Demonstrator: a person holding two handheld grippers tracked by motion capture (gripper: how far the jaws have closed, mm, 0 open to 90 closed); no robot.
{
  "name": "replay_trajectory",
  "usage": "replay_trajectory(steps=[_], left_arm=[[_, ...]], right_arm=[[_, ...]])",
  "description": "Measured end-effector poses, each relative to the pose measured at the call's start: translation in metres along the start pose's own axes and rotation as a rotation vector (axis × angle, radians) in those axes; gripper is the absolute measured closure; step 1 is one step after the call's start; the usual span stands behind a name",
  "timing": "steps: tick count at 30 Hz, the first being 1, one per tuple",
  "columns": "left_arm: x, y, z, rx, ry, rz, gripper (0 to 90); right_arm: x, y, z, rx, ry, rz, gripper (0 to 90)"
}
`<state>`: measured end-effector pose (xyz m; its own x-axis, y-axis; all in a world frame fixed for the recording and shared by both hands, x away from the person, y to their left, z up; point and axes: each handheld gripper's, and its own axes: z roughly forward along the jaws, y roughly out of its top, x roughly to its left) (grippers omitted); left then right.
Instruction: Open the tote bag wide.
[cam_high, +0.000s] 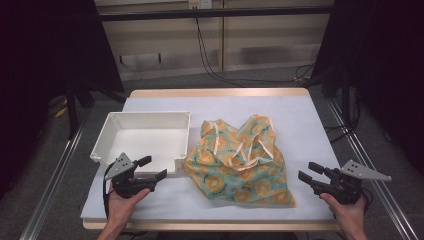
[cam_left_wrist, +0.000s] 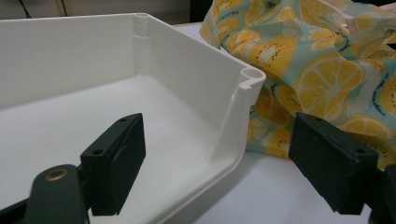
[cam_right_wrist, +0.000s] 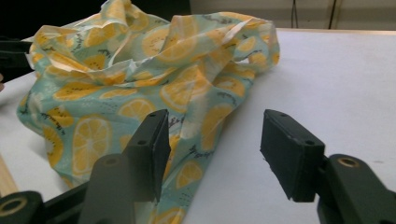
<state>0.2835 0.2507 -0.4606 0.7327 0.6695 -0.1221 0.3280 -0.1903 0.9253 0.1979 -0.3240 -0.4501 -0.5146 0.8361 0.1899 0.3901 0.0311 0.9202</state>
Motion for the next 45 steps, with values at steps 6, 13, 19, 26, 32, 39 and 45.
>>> replay_trajectory(steps=[6,13,19,26,32,39,45], left_arm=[[-0.003,0.000,-0.002,0.010,-0.016,-0.004,19.7],[-0.007,0.002,-0.002,-0.005,-0.030,-0.008,15.0],[-0.006,0.001,-0.002,0.013,-0.044,-0.022,19.4],[-0.009,0.002,0.001,0.034,-0.035,-0.006,19.0],[-0.009,0.002,-0.002,0.037,-0.035,0.005,22.8],[-0.007,0.001,-0.002,0.039,-0.045,-0.004,25.6],[-0.008,0.001,-0.001,0.039,-0.048,-0.002,25.1]], right_arm=[[0.007,0.009,0.005,0.006,0.084,-0.003,47.0],[0.019,0.019,0.011,0.037,0.136,-0.040,48.6],[0.026,0.030,0.022,0.018,0.183,-0.051,48.7],[0.036,0.044,0.039,0.039,0.230,-0.080,52.3],[0.046,0.059,0.065,0.071,0.273,-0.103,50.9],[0.056,0.074,0.087,0.076,0.309,-0.120,50.3],[0.059,0.085,0.111,0.101,0.329,-0.126,46.2]])
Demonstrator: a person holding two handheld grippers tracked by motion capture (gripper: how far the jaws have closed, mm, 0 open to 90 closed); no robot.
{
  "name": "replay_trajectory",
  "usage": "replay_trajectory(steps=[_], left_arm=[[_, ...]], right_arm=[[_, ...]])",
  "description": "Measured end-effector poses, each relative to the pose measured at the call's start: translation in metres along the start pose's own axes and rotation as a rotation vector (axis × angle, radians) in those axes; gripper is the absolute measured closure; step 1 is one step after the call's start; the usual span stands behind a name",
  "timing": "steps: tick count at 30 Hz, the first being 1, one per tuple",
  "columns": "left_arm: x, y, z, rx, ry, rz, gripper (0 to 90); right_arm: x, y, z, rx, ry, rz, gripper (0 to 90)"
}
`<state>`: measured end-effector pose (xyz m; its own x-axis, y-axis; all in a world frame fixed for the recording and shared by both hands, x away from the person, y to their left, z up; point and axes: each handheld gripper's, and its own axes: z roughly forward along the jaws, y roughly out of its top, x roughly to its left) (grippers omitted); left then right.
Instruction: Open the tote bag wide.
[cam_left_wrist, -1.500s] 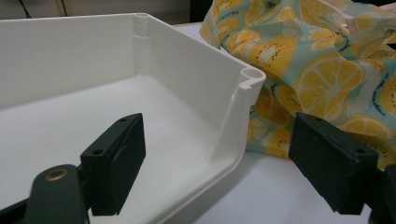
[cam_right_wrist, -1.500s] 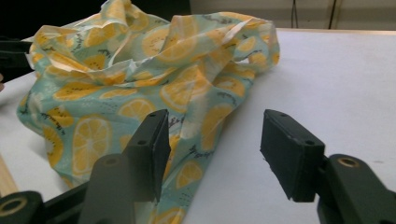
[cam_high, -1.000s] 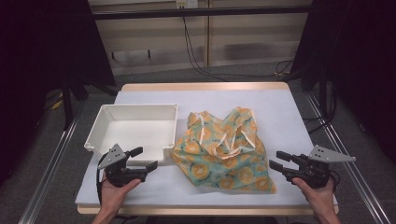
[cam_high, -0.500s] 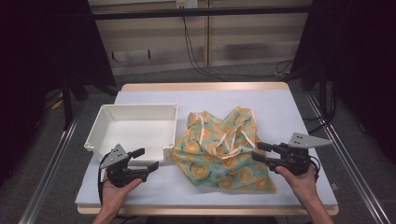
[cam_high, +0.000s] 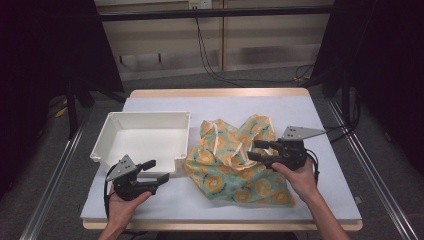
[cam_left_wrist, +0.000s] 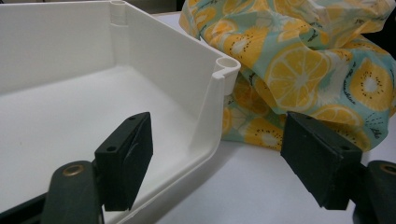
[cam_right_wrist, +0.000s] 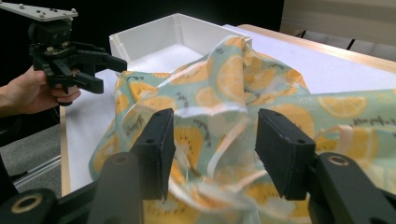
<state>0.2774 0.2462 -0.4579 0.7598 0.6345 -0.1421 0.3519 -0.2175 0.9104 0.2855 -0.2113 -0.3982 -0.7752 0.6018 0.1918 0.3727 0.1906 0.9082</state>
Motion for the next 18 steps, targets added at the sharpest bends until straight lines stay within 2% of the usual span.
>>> replay_trajectory(steps=[4,8,11,16,18], left_arm=[[0.000,0.000,0.001,0.002,-0.010,-0.003,24.7],[-0.001,0.001,0.001,0.012,0.002,0.005,24.7],[0.000,0.001,0.003,0.005,-0.006,0.004,24.5],[-0.001,0.001,0.001,0.006,0.006,0.001,24.2],[0.000,0.001,0.001,-0.002,-0.005,-0.001,24.0]], right_arm=[[-0.006,0.008,0.011,0.004,0.002,0.004,43.6],[-0.011,0.018,0.025,0.033,0.004,0.018,37.6],[-0.012,0.021,0.031,0.041,0.011,0.019,36.6],[-0.014,0.021,0.049,0.077,0.036,0.037,33.9],[-0.014,0.021,0.055,0.088,0.047,0.042,34.2]])
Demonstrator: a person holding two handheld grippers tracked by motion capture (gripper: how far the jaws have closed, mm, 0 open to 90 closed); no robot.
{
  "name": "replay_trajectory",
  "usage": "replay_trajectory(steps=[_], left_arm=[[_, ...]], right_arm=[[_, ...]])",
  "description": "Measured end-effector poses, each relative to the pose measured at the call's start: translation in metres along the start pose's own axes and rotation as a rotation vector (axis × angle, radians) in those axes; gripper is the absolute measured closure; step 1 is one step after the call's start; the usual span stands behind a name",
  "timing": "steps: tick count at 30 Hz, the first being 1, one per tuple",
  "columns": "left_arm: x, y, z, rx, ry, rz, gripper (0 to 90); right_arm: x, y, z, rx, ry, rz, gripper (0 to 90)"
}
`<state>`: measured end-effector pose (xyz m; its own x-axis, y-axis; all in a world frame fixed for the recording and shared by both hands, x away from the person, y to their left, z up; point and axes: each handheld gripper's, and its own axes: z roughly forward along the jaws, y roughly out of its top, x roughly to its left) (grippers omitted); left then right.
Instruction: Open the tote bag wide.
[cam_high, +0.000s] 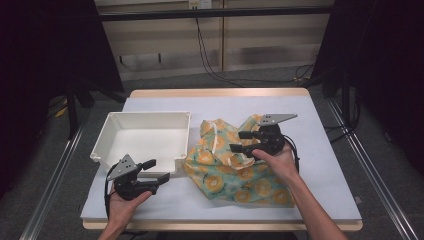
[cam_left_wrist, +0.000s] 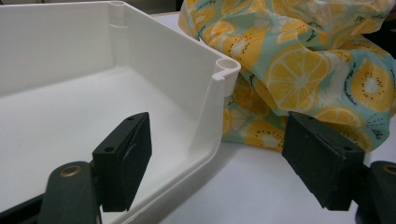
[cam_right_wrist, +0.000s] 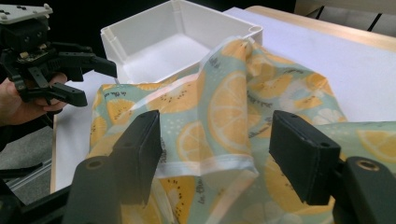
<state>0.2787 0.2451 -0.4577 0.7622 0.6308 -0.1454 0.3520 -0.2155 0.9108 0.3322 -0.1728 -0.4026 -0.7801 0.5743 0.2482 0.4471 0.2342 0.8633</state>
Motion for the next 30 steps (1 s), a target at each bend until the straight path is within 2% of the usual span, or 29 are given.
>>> replay_trajectory(steps=[4,5,6,10,12,14,15,17,21,22,24,25,28,30], left_arm=[[0.000,0.001,0.001,-0.008,-0.002,0.003,24.0],[-0.001,0.002,0.000,-0.003,0.012,0.003,24.0],[-0.001,0.003,0.000,-0.009,0.003,0.006,24.1],[-0.003,0.008,0.002,-0.019,0.005,0.016,24.2],[-0.004,0.010,0.004,-0.035,-0.019,0.006,24.9],[-0.006,0.015,0.005,-0.032,-0.011,0.014,25.8],[-0.007,0.017,0.006,-0.045,-0.030,0.016,25.8],[-0.010,0.023,0.009,-0.049,-0.027,0.020,26.4],[-0.016,0.034,0.017,-0.064,-0.055,0.041,29.1],[-0.017,0.037,0.021,-0.072,-0.080,0.047,29.6],[-0.022,0.041,0.027,-0.067,-0.095,0.053,31.0],[-0.024,0.044,0.032,-0.071,-0.125,0.064,31.3],[-0.031,0.050,0.040,-0.056,-0.146,0.083,32.6],[-0.036,0.053,0.047,-0.063,-0.182,0.096,33.5]], right_arm=[[-0.001,0.000,0.009,0.020,0.014,0.003,38.9],[-0.001,0.000,0.011,0.023,0.015,0.005,42.2],[-0.001,-0.001,0.012,0.026,0.024,0.008,45.0],[0.001,-0.003,0.016,0.038,0.035,-0.004,65.5],[0.003,-0.003,0.016,0.033,0.050,-0.012,74.4],[0.008,-0.002,0.015,0.020,0.070,-0.021,84.5],[0.008,-0.002,0.015,0.020,0.070,-0.021,84.5],[0.012,-0.002,0.014,0.021,0.083,-0.031,88.8],[0.021,-0.001,0.012,0.010,0.099,-0.057,90.0],[0.024,-0.001,0.011,0.008,0.104,-0.064,90.0],[0.030,0.000,0.008,-0.002,0.116,-0.076,90.0],[0.033,0.000,0.007,-0.004,0.123,-0.084,90.0],[0.041,-0.002,0.006,-0.003,0.134,-0.105,90.0],[0.044,-0.004,0.006,-0.009,0.141,-0.107,90.0]])
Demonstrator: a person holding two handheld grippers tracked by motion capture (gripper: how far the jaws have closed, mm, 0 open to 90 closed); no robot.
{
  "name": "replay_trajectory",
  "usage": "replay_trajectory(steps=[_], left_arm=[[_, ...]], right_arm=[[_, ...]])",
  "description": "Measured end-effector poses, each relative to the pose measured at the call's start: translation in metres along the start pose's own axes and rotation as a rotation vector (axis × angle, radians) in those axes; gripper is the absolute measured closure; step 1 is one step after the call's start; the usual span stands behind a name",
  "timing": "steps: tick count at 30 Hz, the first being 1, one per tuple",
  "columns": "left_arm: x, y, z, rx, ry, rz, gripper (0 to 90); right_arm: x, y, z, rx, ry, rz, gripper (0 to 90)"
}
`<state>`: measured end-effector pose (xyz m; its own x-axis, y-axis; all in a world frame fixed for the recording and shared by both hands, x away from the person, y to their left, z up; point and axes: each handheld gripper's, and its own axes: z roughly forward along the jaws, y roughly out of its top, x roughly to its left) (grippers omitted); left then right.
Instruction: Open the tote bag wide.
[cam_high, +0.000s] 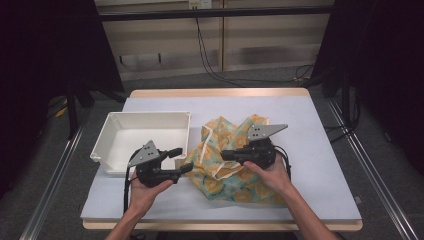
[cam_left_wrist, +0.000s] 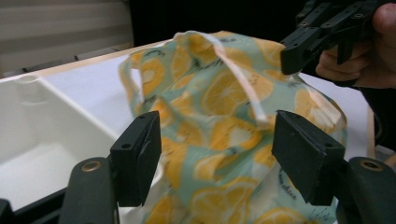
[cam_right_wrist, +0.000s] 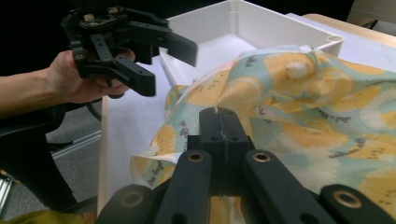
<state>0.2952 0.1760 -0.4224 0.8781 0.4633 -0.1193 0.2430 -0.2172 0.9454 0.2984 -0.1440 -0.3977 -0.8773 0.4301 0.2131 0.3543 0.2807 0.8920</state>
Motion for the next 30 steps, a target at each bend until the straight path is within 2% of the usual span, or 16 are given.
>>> replay_trajectory(steps=[5,7,9,11,13,15,16,20,21,23,24,25,26,27,28,30], left_arm=[[-0.006,0.008,0.019,0.015,-0.041,0.028,33.4],[-0.006,0.010,0.027,0.014,-0.067,0.024,32.1],[-0.007,0.012,0.036,0.049,-0.065,0.046,31.5],[-0.007,0.013,0.041,0.049,-0.094,0.055,31.4],[-0.009,0.013,0.046,0.055,-0.072,0.078,30.8],[-0.011,0.014,0.051,0.055,-0.072,0.089,30.9],[-0.013,0.015,0.054,0.051,-0.049,0.111,31.0],[-0.019,0.022,0.063,0.026,-0.020,0.135,34.5],[-0.020,0.023,0.065,0.021,-0.025,0.145,39.7],[-0.022,0.025,0.070,0.009,-0.028,0.146,42.6],[-0.024,0.025,0.071,0.003,-0.021,0.155,61.0],[-0.024,0.026,0.071,0.001,-0.041,0.159,73.6],[-0.025,0.026,0.073,-0.005,-0.072,0.156,73.6],[-0.026,0.026,0.075,-0.011,-0.063,0.153,85.3],[-0.027,0.026,0.076,0.000,-0.072,0.139,90.0],[-0.028,0.023,0.078,0.019,-0.082,0.127,90.0]], right_arm=[[0.005,-0.002,-0.002,-0.011,0.012,-0.004,90.0],[0.007,-0.001,-0.003,-0.015,0.017,-0.011,90.0],[0.009,0.000,-0.004,-0.021,0.029,-0.010,90.0],[0.014,0.004,-0.006,-0.016,0.022,-0.029,90.0],[0.017,0.007,-0.008,-0.029,0.043,-0.029,90.0],[0.019,0.010,-0.009,-0.033,0.050,-0.035,90.0],[0.020,0.011,-0.009,-0.031,0.055,-0.032,90.0],[0.024,0.012,-0.009,-0.053,0.077,-0.035,90.0],[0.024,0.013,-0.009,-0.058,0.086,-0.035,90.0],[0.025,0.014,-0.010,-0.064,0.084,-0.035,90.0],[0.026,0.014,-0.010,-0.062,0.088,-0.036,90.0],[0.027,0.014,-0.010,-0.064,0.093,-0.040,90.0],[0.027,0.014,-0.010,-0.064,0.093,-0.040,90.0],[0.028,0.015,-0.010,-0.059,0.090,-0.043,90.0],[0.027,0.015,-0.011,-0.061,0.089,-0.041,90.0],[0.026,0.014,-0.012,-0.066,0.079,-0.046,90.0]])
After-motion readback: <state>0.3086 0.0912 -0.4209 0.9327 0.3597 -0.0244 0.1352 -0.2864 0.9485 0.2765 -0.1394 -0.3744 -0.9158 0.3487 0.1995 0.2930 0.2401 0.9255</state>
